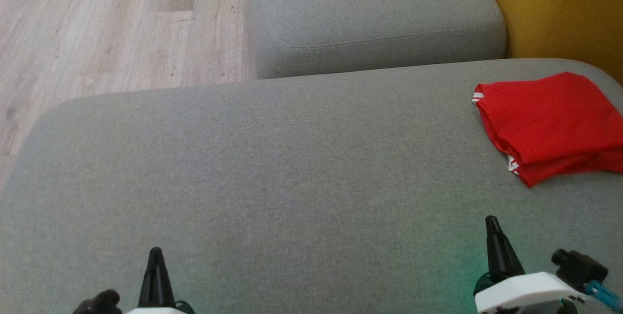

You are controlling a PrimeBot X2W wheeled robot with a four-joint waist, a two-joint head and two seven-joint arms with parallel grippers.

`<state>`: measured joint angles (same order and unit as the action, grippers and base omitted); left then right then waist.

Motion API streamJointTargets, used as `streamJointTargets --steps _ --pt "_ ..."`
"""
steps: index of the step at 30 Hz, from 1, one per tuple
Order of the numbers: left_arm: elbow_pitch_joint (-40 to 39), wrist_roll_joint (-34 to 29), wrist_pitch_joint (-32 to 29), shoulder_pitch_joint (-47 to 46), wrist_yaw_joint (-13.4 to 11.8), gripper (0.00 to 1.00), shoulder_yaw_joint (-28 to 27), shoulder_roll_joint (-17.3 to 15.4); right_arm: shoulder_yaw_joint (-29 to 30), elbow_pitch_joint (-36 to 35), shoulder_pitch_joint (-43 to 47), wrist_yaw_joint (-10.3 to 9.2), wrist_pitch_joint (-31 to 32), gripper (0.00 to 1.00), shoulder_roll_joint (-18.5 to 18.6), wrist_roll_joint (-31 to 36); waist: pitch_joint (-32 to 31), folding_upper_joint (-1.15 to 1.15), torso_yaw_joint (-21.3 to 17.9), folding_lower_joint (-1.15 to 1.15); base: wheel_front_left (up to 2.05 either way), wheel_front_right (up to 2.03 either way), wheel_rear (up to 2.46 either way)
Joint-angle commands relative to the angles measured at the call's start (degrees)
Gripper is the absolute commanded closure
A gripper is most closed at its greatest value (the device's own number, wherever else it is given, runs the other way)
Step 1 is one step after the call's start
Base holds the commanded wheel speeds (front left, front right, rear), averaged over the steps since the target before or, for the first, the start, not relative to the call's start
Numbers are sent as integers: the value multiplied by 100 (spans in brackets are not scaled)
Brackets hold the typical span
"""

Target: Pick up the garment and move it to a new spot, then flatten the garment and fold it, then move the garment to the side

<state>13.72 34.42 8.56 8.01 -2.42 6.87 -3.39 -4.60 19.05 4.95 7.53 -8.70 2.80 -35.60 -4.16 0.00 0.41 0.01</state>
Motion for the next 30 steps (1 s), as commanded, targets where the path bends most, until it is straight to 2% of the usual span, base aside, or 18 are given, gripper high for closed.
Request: streamJointTargets --steps 1,30 --pt "-158 168 -23 -313 34 100 -154 -51 15 -216 -333 -1 35 100 97 -183 7 0 -1 -1 0 0 0" --pt "-96 2193 -495 -696 371 100 -509 -60 320 -322 -600 -2 492 100 124 -2177 157 0 -15 -1 0 0 0"
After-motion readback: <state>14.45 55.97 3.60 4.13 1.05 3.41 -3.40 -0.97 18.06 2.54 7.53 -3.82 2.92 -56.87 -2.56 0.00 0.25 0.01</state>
